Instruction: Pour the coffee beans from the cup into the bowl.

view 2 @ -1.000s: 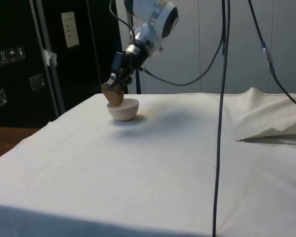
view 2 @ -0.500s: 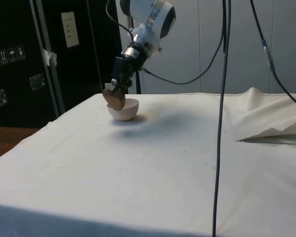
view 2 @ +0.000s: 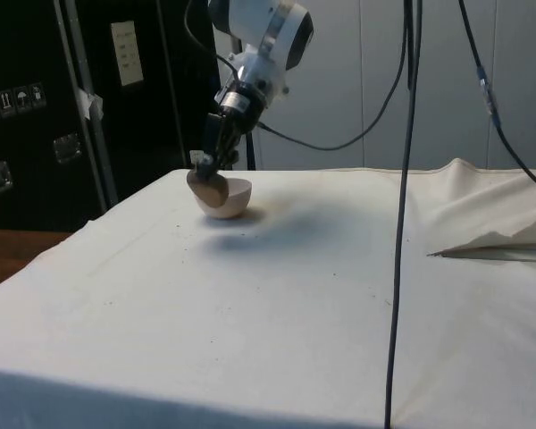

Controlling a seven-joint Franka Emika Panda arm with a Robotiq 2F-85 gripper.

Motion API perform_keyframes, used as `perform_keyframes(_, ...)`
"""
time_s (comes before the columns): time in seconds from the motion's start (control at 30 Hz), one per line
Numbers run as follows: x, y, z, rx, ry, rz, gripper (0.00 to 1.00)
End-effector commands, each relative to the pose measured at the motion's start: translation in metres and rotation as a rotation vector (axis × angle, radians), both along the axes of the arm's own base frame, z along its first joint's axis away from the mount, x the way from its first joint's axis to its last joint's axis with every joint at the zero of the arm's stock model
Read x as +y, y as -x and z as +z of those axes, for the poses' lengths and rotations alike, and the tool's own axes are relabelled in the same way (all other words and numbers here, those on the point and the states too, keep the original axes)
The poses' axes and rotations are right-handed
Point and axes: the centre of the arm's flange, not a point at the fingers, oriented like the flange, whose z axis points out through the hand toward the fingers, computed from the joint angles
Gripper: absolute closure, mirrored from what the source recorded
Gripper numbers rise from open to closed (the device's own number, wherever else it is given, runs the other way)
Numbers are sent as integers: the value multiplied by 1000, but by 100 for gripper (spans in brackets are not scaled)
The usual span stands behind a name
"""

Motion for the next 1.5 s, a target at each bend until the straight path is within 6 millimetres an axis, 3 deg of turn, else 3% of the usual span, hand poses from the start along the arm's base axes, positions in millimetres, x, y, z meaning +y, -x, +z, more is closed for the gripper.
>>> perform_keyframes(0.0,2,1,1,0,24,-5,100)
perform_keyframes(1.07,37,-7,-9,-5,184,57,100)
perform_keyframes(1.47,59,-3,0,-3,267,70,100)
